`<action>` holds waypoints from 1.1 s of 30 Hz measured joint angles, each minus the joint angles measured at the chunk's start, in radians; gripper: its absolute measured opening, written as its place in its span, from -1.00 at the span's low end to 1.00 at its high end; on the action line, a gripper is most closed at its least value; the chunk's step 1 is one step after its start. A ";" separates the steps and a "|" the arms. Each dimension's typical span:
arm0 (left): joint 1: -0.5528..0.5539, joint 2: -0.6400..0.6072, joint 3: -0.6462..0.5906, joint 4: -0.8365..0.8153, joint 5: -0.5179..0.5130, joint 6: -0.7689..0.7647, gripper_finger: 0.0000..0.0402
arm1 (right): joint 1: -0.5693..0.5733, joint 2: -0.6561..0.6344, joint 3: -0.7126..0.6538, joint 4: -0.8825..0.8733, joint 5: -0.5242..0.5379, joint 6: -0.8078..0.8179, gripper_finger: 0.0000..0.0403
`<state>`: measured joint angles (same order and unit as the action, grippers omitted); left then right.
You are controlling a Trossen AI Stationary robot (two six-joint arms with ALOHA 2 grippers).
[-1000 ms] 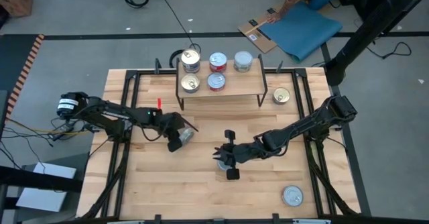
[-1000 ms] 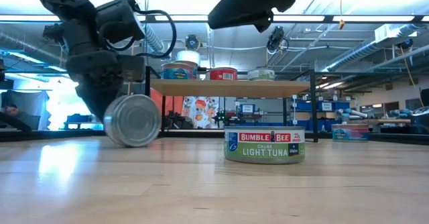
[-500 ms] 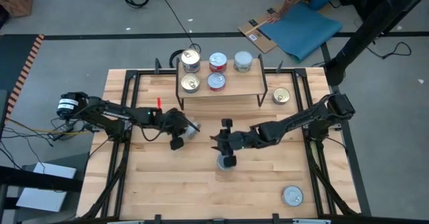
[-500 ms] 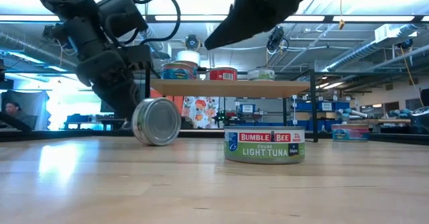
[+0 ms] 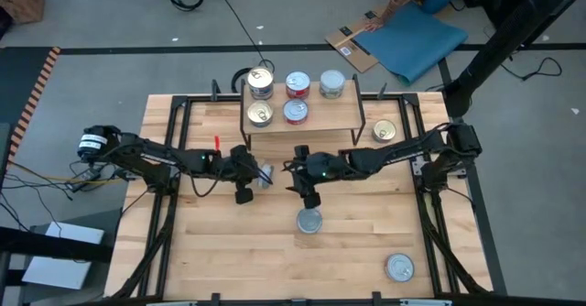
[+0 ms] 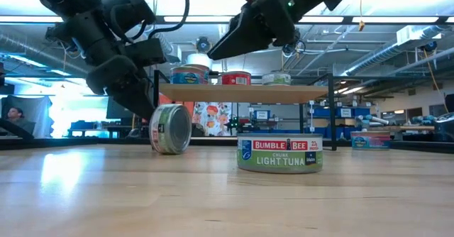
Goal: Stack canned seafood by type on shelf
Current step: Put the green tuna can on the shelf
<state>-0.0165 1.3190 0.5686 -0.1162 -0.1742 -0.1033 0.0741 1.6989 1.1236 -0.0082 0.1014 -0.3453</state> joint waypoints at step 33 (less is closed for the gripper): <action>-0.046 -0.001 -0.195 0.437 0.049 0.073 -1.00 | 0.018 0.251 0.123 0.032 -0.095 0.184 0.45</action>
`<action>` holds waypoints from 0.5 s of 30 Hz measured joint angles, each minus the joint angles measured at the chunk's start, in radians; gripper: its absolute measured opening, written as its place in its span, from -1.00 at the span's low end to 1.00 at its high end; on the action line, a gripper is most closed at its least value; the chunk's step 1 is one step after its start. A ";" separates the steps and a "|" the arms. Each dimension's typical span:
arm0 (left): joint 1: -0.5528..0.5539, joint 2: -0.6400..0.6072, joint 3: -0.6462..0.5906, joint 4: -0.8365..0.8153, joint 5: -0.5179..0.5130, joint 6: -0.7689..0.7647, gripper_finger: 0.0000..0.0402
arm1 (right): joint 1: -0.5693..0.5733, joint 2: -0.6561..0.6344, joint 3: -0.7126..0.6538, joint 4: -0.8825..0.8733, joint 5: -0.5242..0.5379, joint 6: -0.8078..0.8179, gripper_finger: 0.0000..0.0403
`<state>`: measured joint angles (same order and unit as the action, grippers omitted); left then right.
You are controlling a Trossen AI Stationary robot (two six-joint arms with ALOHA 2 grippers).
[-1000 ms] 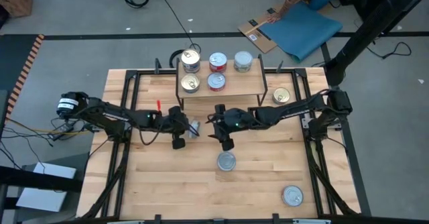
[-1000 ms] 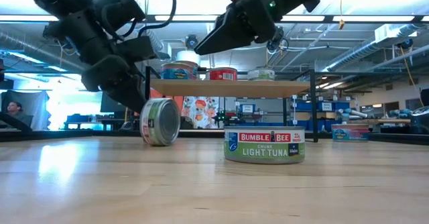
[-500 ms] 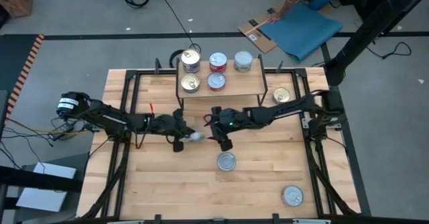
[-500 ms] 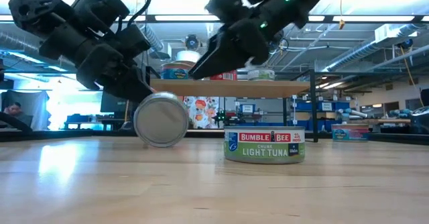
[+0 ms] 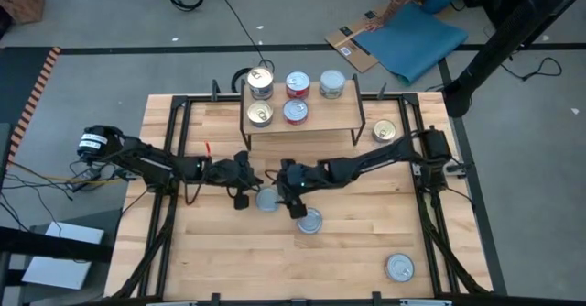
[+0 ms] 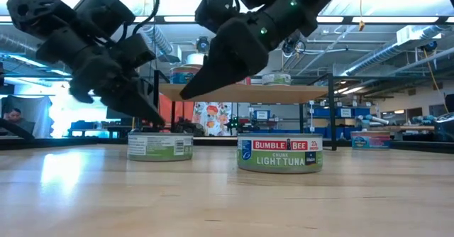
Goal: Stack canned seafood by type on shelf
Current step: Put the green tuna can on the shelf
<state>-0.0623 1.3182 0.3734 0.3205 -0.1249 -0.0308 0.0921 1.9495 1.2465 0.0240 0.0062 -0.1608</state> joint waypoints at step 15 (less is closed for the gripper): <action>-0.026 0.001 -0.107 0.120 0.003 -0.025 -1.00 | 0.119 0.182 0.080 0.052 0.030 -0.016 -0.49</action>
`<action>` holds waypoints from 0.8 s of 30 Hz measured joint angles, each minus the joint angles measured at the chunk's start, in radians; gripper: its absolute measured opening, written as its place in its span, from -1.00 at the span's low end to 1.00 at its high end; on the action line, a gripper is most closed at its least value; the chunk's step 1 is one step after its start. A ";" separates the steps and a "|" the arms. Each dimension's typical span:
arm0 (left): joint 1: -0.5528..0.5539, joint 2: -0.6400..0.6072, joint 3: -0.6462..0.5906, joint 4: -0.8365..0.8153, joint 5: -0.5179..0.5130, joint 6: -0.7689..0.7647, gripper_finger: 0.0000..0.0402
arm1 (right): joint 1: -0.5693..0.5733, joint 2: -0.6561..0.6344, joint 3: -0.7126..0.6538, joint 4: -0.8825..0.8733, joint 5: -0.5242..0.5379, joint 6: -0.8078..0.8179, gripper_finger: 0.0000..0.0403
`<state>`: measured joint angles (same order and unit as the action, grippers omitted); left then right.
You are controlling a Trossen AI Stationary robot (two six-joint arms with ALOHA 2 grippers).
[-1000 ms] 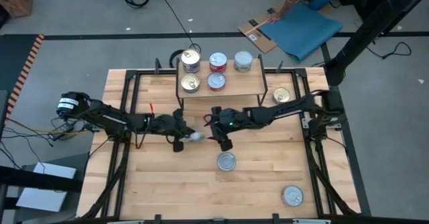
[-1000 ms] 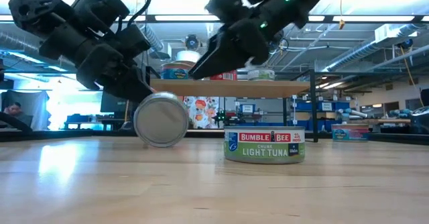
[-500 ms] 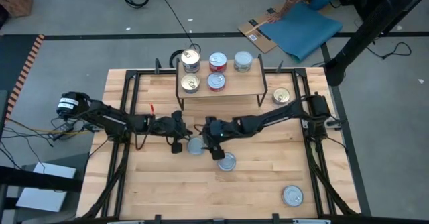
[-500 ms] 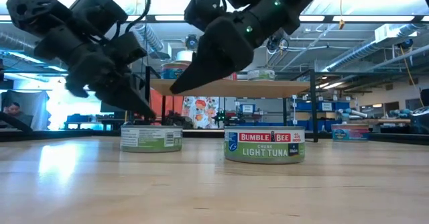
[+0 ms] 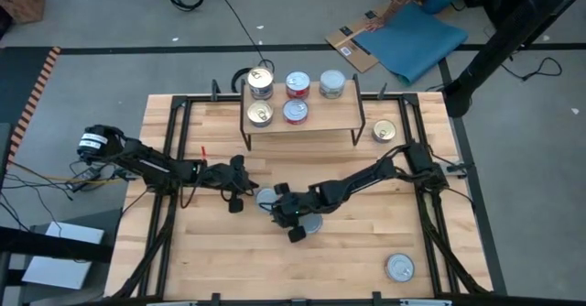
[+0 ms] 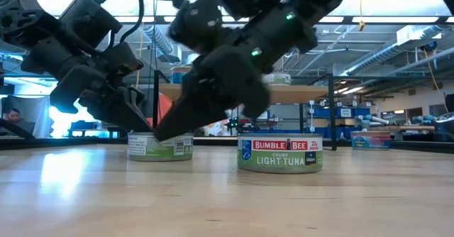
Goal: Stack canned seafood by type on shelf
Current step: Put the green tuna can on the shelf
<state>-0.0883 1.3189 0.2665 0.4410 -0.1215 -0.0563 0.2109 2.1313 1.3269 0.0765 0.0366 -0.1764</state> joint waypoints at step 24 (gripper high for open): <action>-0.022 0.070 -0.005 0.043 0.029 0.007 -1.00 | -0.034 0.012 0.144 -0.051 0.134 0.048 -0.92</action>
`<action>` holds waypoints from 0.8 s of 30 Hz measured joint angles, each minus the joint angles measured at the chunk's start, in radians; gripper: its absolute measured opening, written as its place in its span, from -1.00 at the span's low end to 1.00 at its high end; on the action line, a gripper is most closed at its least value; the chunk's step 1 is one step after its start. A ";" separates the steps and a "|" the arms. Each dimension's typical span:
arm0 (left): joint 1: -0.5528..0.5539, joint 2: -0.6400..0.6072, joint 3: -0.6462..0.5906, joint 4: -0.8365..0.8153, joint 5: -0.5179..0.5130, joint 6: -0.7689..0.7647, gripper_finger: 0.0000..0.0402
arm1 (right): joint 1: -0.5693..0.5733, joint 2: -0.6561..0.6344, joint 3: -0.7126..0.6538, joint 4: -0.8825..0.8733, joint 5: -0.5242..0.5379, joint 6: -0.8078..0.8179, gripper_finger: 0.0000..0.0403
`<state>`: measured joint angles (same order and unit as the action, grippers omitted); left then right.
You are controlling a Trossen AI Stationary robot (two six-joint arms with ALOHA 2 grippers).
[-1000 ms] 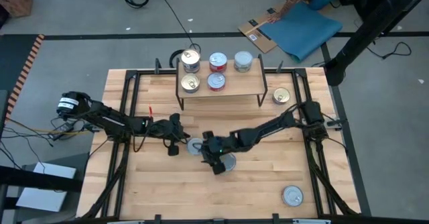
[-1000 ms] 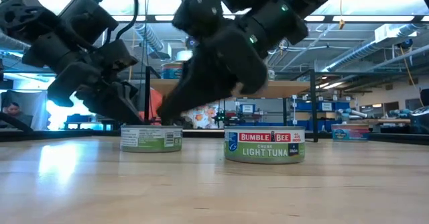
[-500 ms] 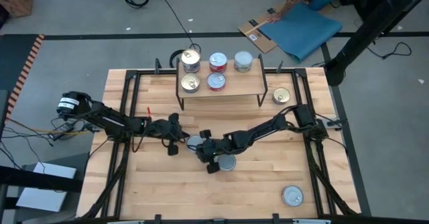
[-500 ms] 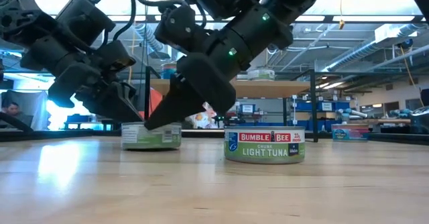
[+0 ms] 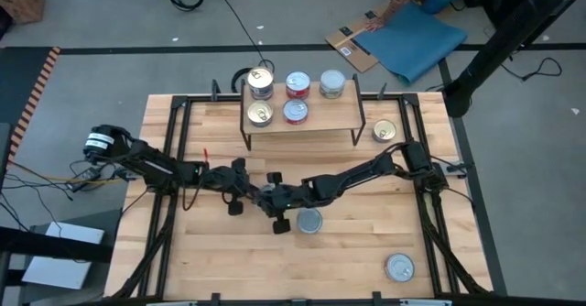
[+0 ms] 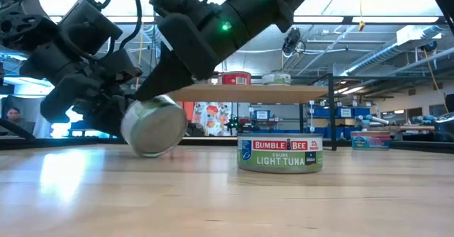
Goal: Stack canned seafood by type on shelf
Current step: Put the green tuna can on the shelf
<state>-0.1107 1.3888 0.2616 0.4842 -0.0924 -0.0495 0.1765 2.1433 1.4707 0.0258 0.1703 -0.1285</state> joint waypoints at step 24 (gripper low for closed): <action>-0.017 -0.001 0.000 -0.033 -0.236 -0.007 -1.00 | -0.029 -0.080 0.021 -0.144 0.115 0.078 -0.53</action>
<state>-0.1276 1.3880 0.2619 0.4515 -0.3284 -0.0568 0.1475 2.0637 1.4921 -0.1178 0.2856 -0.0510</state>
